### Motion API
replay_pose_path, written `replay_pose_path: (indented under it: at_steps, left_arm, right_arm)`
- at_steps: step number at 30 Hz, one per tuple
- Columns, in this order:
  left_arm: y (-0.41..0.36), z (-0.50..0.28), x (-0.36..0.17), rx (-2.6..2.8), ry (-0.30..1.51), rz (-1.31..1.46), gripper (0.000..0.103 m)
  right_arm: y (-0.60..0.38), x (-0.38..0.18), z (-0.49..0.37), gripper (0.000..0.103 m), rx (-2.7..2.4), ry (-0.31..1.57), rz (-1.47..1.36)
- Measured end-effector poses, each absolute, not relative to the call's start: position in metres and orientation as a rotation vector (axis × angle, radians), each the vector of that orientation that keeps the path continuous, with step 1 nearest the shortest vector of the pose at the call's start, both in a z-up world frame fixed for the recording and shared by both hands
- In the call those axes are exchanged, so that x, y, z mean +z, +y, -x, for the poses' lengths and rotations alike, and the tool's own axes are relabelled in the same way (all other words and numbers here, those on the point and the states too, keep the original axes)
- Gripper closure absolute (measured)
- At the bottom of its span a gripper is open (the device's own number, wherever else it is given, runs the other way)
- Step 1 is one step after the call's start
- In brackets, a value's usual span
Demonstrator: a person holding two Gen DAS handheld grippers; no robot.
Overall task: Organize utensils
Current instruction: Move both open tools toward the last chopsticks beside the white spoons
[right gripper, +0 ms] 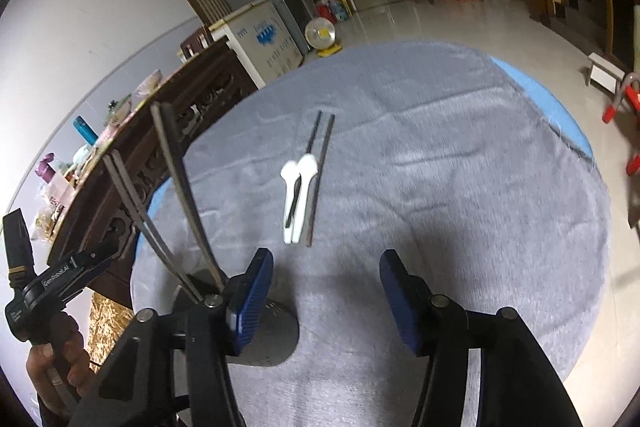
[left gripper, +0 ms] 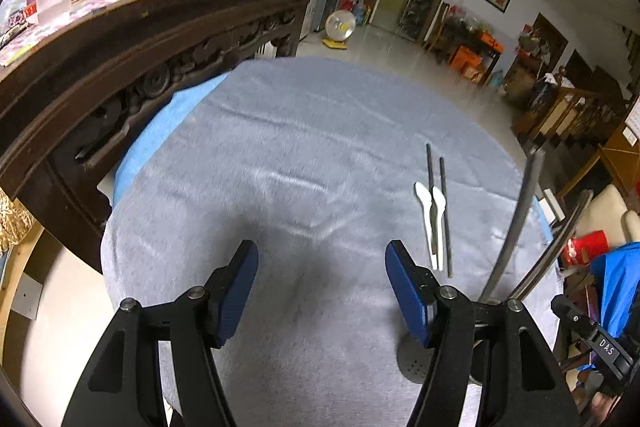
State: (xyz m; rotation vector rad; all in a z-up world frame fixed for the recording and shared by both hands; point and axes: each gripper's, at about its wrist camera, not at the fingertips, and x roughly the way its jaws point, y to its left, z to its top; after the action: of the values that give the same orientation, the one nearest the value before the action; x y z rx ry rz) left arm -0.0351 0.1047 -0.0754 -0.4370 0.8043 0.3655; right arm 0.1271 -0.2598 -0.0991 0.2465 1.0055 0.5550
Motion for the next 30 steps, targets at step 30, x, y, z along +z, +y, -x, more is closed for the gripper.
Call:
replay_pose_path:
  at_steps: [30]
  left_arm:
    - [0.111,0.006,-0.143,0.387,0.980,0.416,0.036]
  right_arm:
    - [-0.248,-0.157,-0.146,0.040,0.503,1.164,-0.189]
